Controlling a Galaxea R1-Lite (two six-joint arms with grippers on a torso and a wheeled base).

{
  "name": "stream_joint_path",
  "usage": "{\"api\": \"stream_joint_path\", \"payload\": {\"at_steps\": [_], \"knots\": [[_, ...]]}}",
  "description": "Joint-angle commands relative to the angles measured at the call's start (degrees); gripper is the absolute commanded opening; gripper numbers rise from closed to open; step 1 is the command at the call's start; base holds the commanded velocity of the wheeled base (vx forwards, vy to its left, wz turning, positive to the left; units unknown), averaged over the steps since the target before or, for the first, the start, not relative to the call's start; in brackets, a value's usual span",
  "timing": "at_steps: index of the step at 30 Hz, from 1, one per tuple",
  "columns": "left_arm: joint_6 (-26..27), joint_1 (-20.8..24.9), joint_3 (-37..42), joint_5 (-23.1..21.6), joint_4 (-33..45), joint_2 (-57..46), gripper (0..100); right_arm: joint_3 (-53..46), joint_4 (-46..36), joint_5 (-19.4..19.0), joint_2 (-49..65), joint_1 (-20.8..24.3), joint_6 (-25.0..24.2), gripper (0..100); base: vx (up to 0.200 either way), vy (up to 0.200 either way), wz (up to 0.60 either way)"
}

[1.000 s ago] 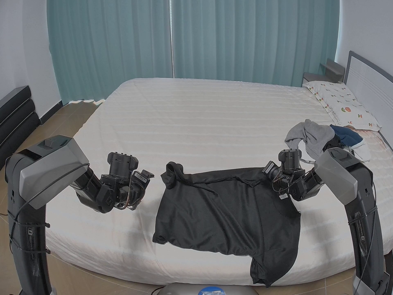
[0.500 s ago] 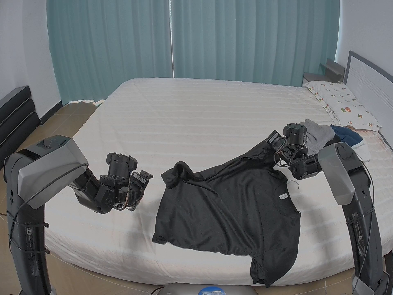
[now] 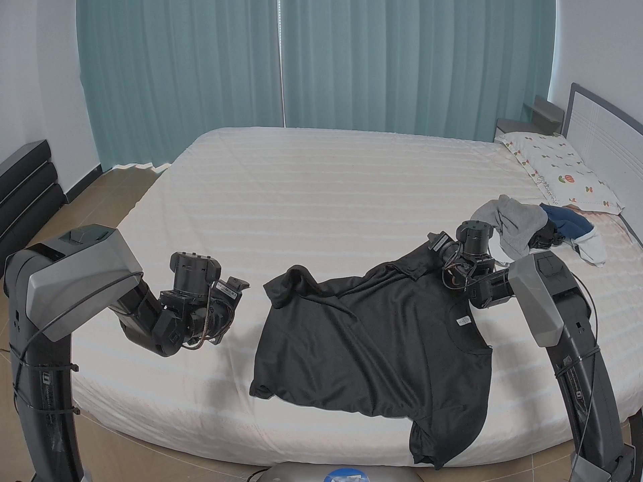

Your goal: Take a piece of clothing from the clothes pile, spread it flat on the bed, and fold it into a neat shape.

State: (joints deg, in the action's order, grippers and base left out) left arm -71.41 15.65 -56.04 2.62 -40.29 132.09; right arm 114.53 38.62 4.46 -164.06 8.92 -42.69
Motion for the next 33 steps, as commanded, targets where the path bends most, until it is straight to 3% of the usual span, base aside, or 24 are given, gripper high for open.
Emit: {"api": "stream_joint_path", "payload": {"at_steps": [1,5,6,12,30,31,33], "knots": [[0.0,0.0,0.8,0.0,-0.3,0.0,100,-2.8,-0.7,-0.2,1.0,-1.3,0.2,100,0.0,0.0,0.0],[0.0,0.1,0.8,-0.1,-0.4,0.0,100,-8.6,-0.7,-1.6,5.3,-2.8,1.6,100,0.0,0.0,0.0],[0.0,0.1,0.8,-0.1,-0.4,0.0,100,-12.1,-0.3,-3.7,7.8,-3.7,1.9,100,0.0,0.0,0.0],[0.1,0.2,0.8,-0.1,-0.3,0.0,100,-20.4,0.0,-7.3,12.1,-6.2,2.0,100,0.0,0.0,0.0],[0.4,0.2,0.9,-0.1,-0.4,0.0,100,-22.0,0.1,-10.0,5.7,-5.3,10.4,100,0.0,0.0,0.0],[0.4,0.2,0.9,-0.1,-0.3,0.0,100,-21.5,0.3,-10.0,5.2,-5.4,11.3,0,0.0,0.0,0.0],[0.4,0.2,0.9,-0.1,-0.3,0.0,100,-20.3,1.9,-9.8,4.4,-5.5,11.7,0,0.0,0.0,0.0]]}}
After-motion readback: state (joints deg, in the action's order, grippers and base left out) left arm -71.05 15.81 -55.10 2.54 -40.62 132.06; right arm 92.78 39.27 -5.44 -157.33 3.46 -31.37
